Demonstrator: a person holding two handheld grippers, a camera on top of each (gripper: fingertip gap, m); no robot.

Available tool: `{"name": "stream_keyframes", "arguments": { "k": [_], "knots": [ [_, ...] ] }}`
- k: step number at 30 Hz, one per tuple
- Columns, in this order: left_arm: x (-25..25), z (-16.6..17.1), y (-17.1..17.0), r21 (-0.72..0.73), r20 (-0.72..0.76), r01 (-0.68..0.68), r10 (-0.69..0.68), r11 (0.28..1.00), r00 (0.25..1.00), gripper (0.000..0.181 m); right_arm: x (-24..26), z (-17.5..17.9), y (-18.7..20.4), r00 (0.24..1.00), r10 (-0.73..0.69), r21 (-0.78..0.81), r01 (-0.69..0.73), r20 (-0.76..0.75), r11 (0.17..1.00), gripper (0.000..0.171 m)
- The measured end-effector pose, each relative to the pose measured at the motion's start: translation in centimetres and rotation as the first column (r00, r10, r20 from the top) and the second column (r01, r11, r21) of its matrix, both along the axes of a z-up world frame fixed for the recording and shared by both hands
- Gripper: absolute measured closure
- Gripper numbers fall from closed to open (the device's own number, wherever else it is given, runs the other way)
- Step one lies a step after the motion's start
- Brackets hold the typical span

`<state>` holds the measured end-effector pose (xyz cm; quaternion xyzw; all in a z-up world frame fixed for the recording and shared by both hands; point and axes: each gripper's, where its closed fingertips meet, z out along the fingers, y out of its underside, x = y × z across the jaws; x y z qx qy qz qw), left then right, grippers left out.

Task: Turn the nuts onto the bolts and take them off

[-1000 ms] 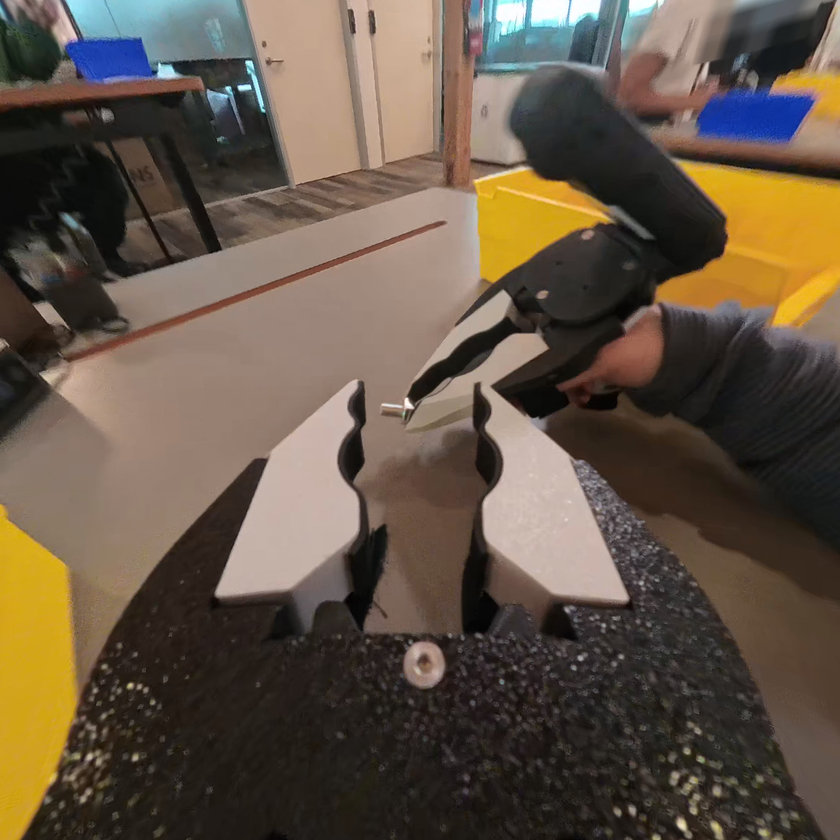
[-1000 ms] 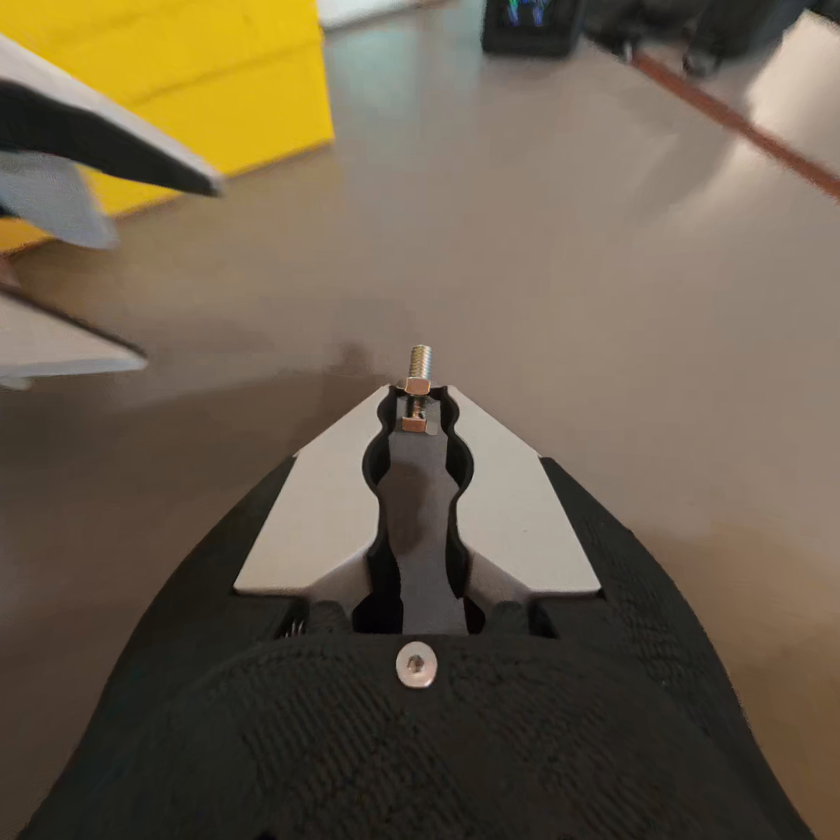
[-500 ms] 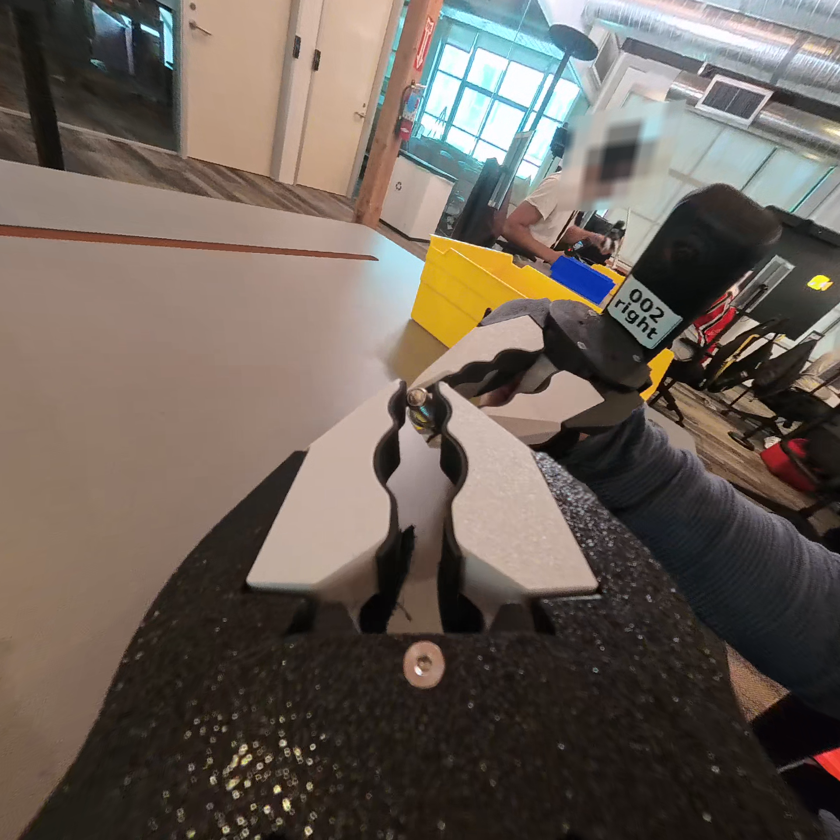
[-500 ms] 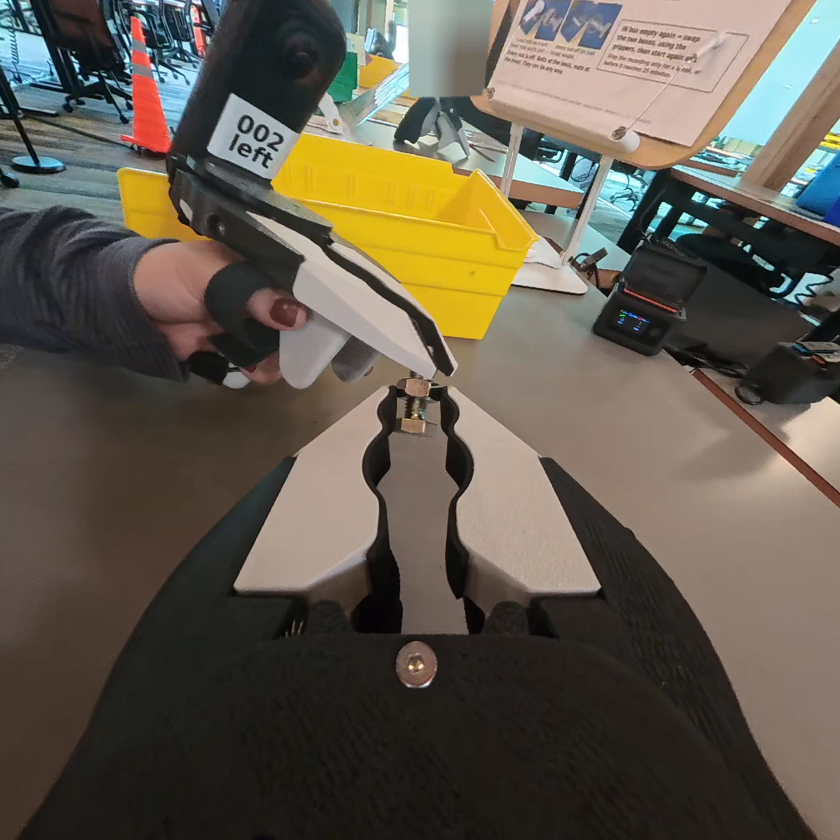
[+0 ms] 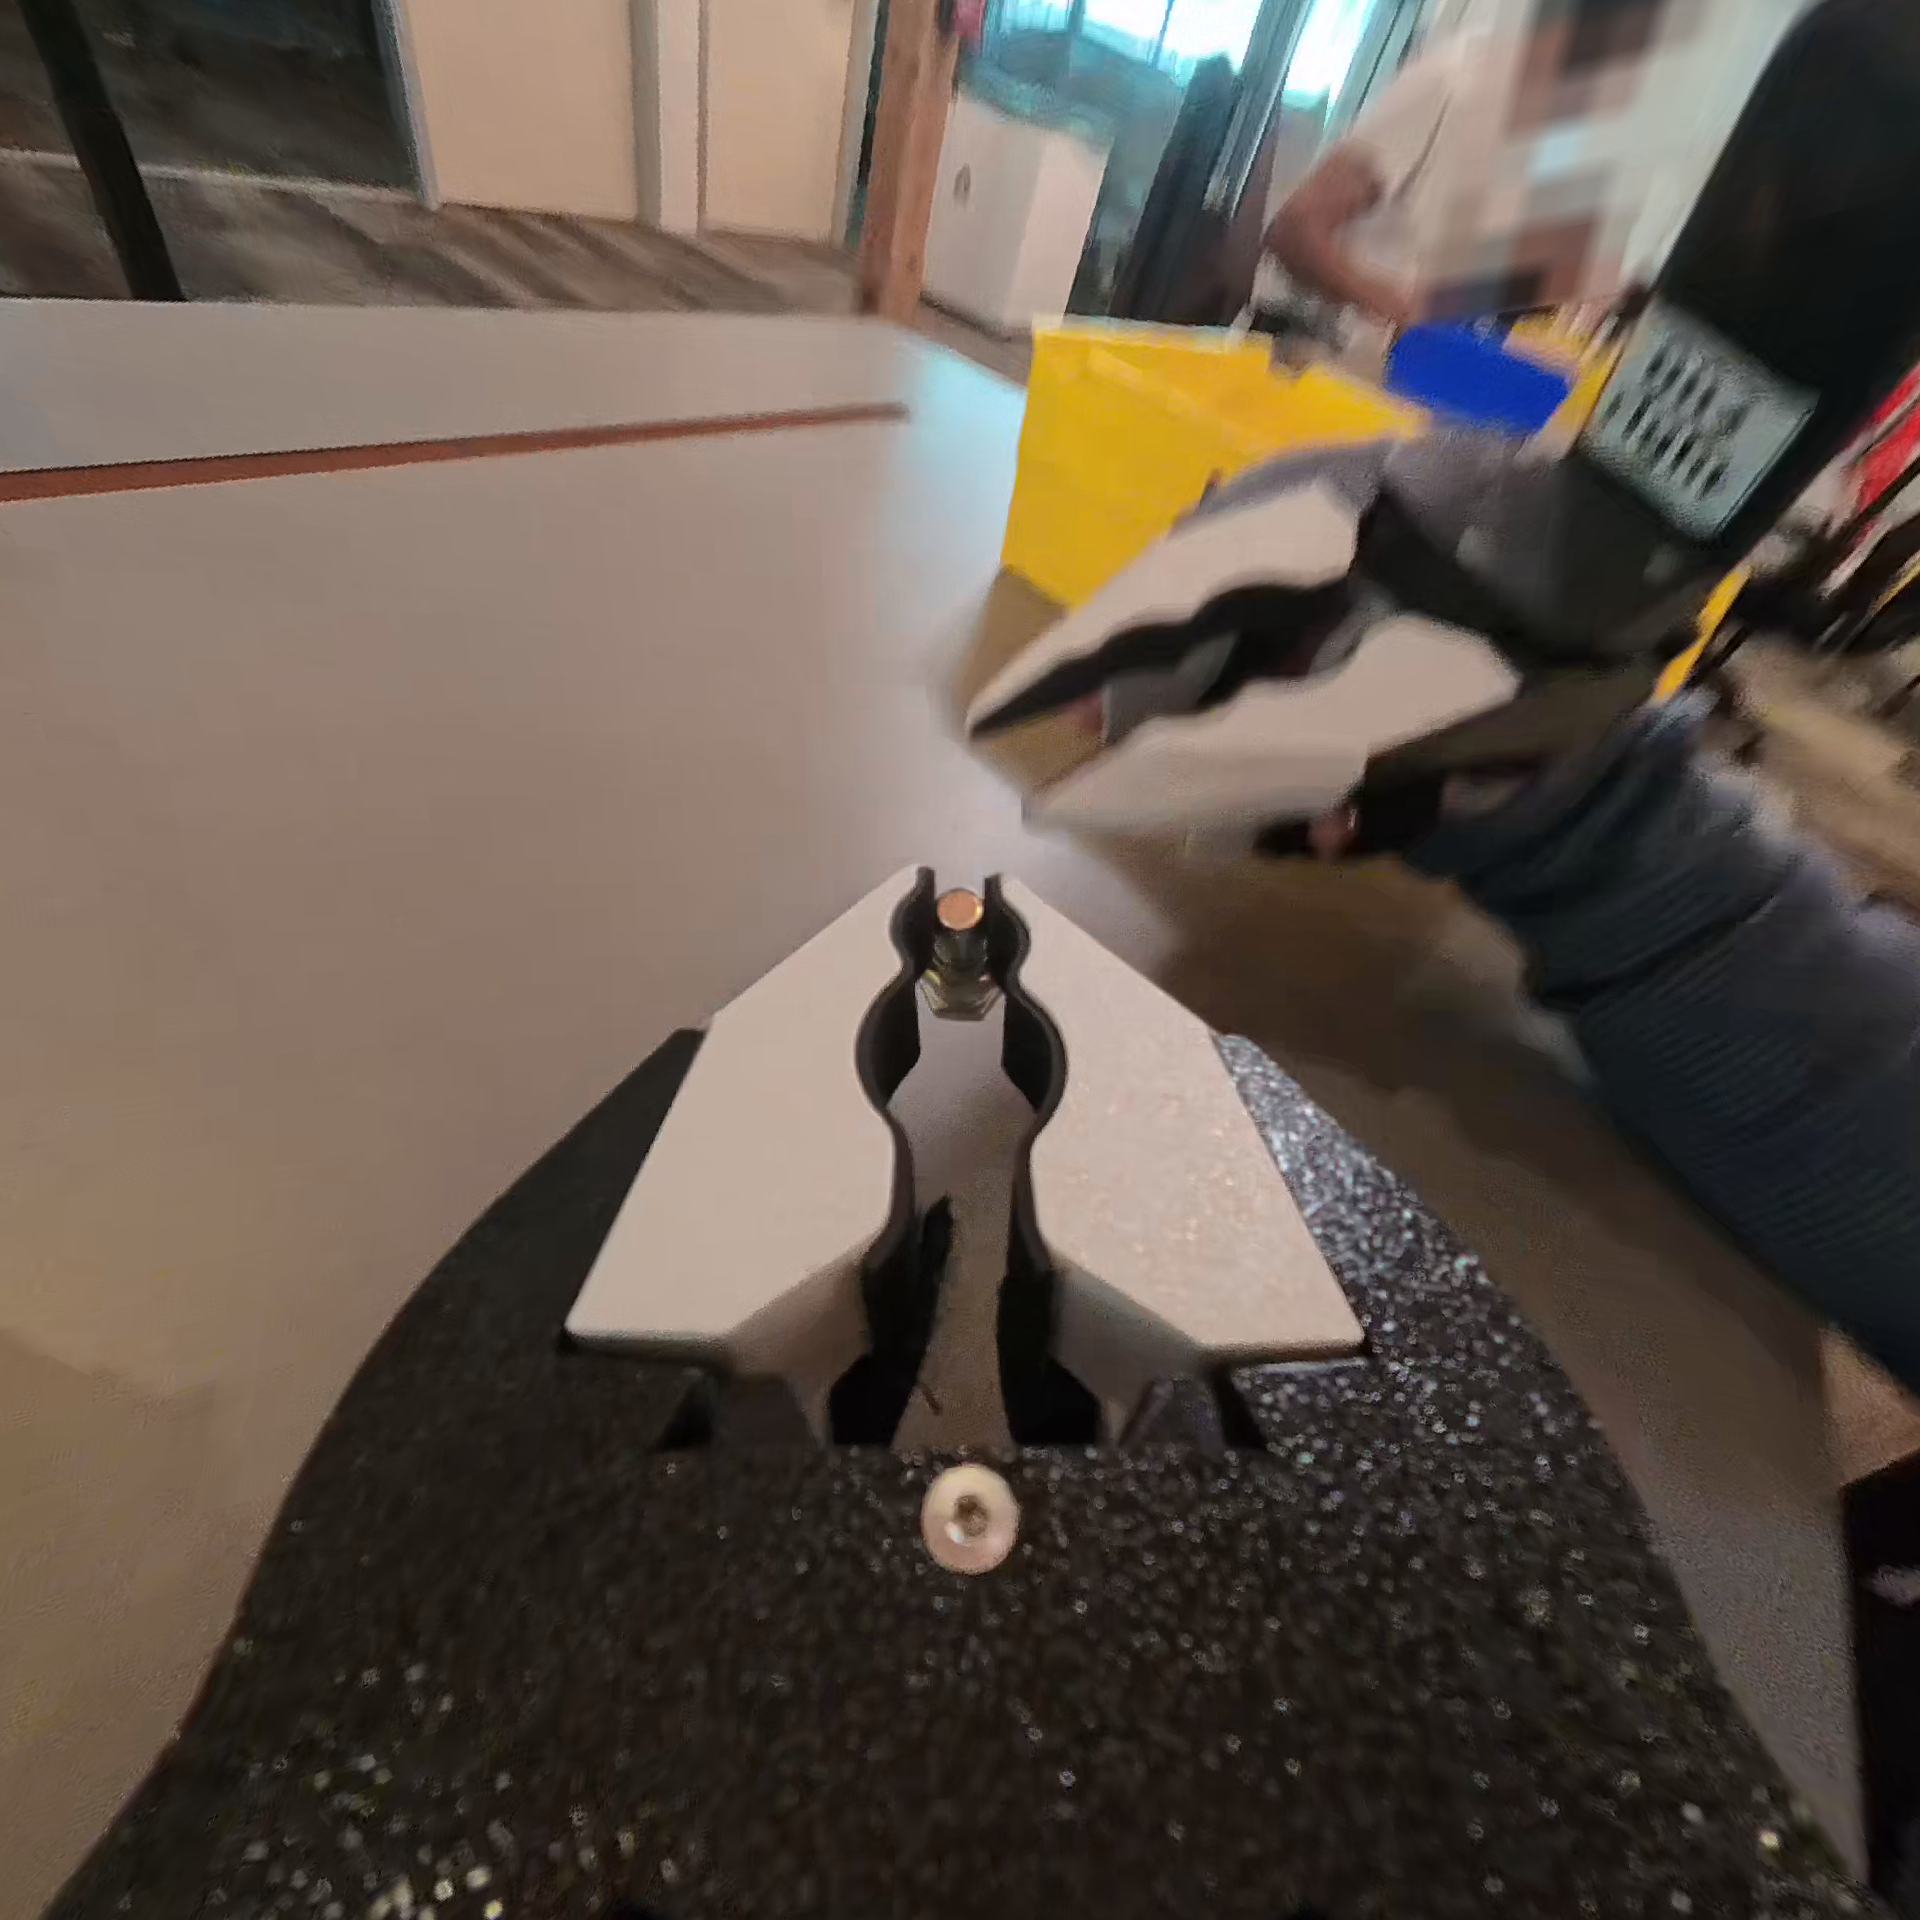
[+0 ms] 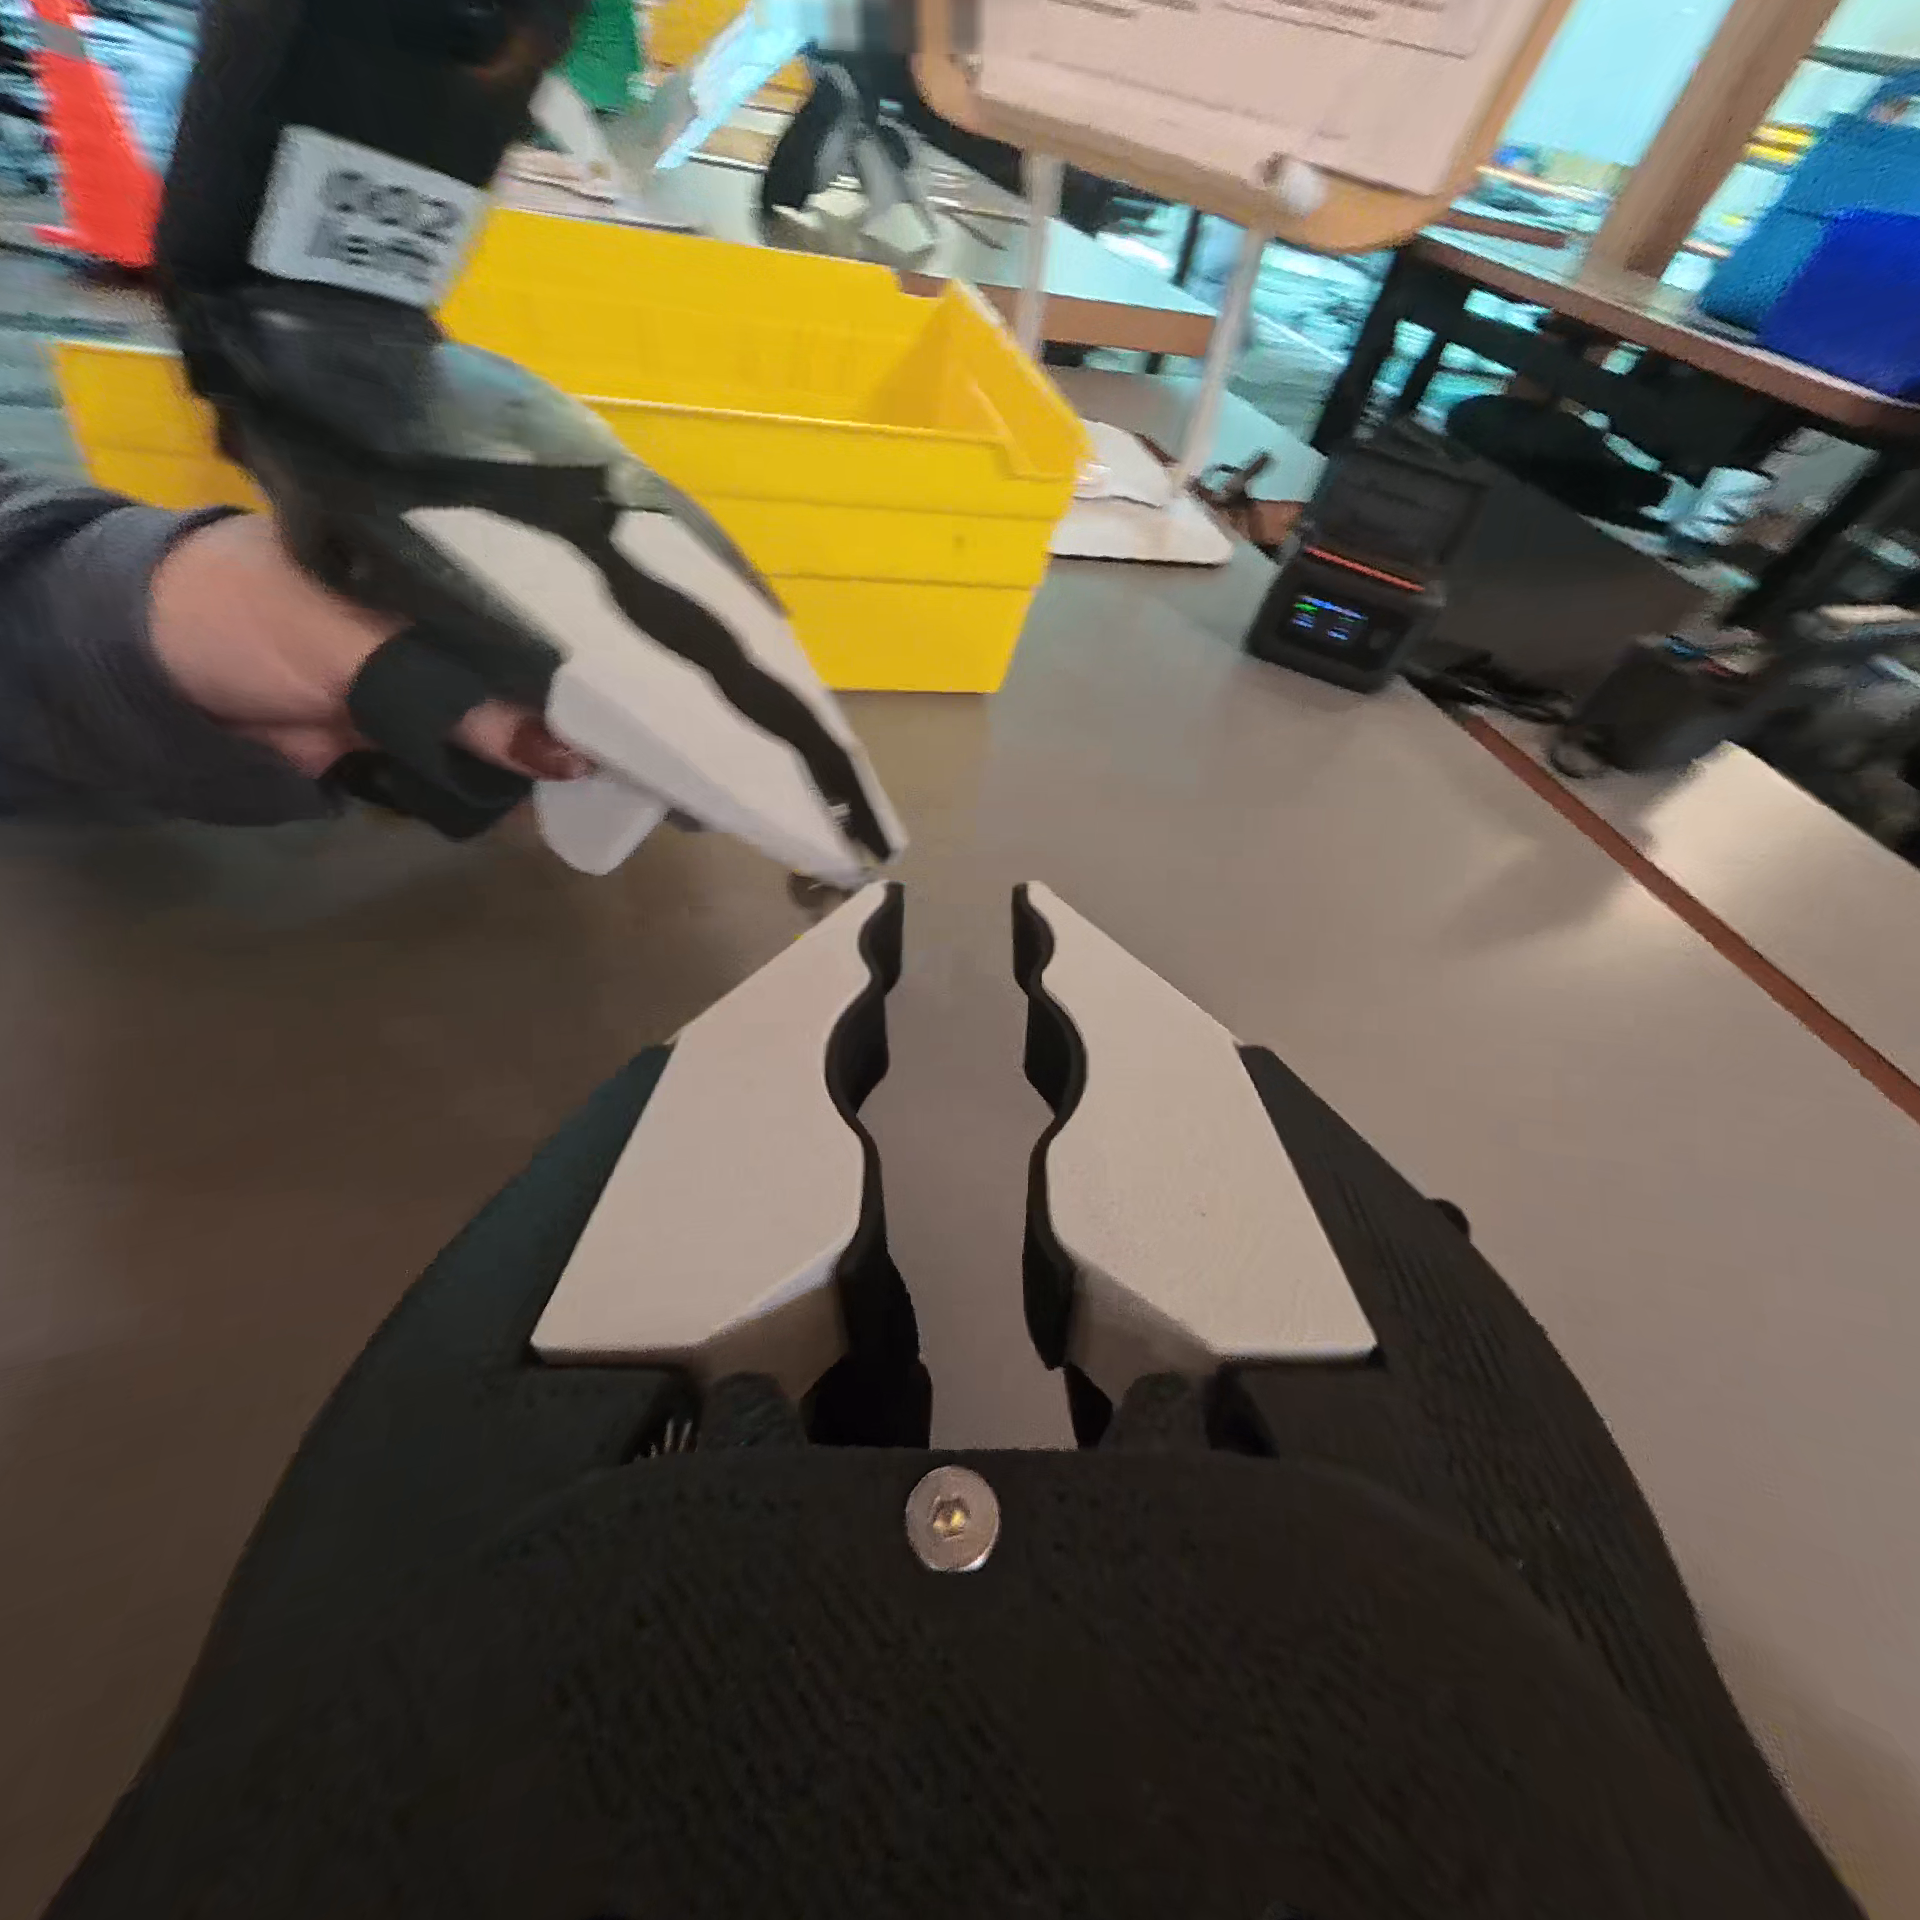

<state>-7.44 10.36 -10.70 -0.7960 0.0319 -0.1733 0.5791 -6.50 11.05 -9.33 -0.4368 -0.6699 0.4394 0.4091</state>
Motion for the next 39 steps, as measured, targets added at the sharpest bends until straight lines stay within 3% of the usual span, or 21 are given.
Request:
{"name": "stream_keyframes", "arguments": {
  "k": [1, 4, 9, 12, 17, 22, 28, 39],
  "knots": [
    [0.1, -0.9, -0.1, -0.049, -0.073, 0.013, -0.016, 0.999, 0.997, 0.174, 0.1, 0.1, 1.0, 0.999, -0.053, 0.003, 0.053, 0.005, 0.999, 0.154],
    [0.4, -3.2, -0.3, -0.168, -0.237, 0.013, -0.053, 0.986, 0.97, 0.174, 0.4, 0.5, 2.4, 0.994, -0.112, -0.039, 0.112, 0.01, 0.993, 0.156],
    [0.9, -5.0, -0.1, -0.225, -0.361, 0.0, -0.083, 0.974, 0.929, 0.17, 0.1, 0.1, 2.0, 0.995, -0.084, -0.127, 0.089, 0.045, 0.988, 0.152],
    [1.4, -5.0, -0.1, -0.231, -0.336, 0.026, -0.105, 0.973, 0.936, 0.113, 0.0, -0.5, 1.5, 0.995, -0.049, -0.17, 0.063, 0.087, 0.983, 0.146],
    [1.5, -5.1, -0.5, -0.248, -0.316, 0.069, -0.148, 0.966, 0.937, 0.095, -0.3, -1.7, -0.4, 0.984, 0.074, -0.282, -0.026, 0.163, 0.959, 0.14],
    [1.5, -6.0, -0.7, -0.287, -0.309, 0.08, -0.171, 0.955, 0.935, 0.097, -1.0, -4.6, -2.5, 0.953, 0.115, -0.152, -0.075, 0.279, 0.985, 0.148],
    [1.4, -6.8, -0.7, -0.307, -0.309, 0.087, -0.186, 0.948, 0.933, 0.103, -1.7, -5.4, -2.7, 0.955, 0.094, -0.076, -0.076, 0.281, 0.994, 0.163],
    [1.5, -6.1, -0.6, -0.253, -0.293, 0.113, -0.187, 0.961, 0.938, 0.135, -1.6, -1.6, -3.2, 0.98, 0.175, -0.265, -0.144, 0.099, 0.954, 0.163]
  ]
}}
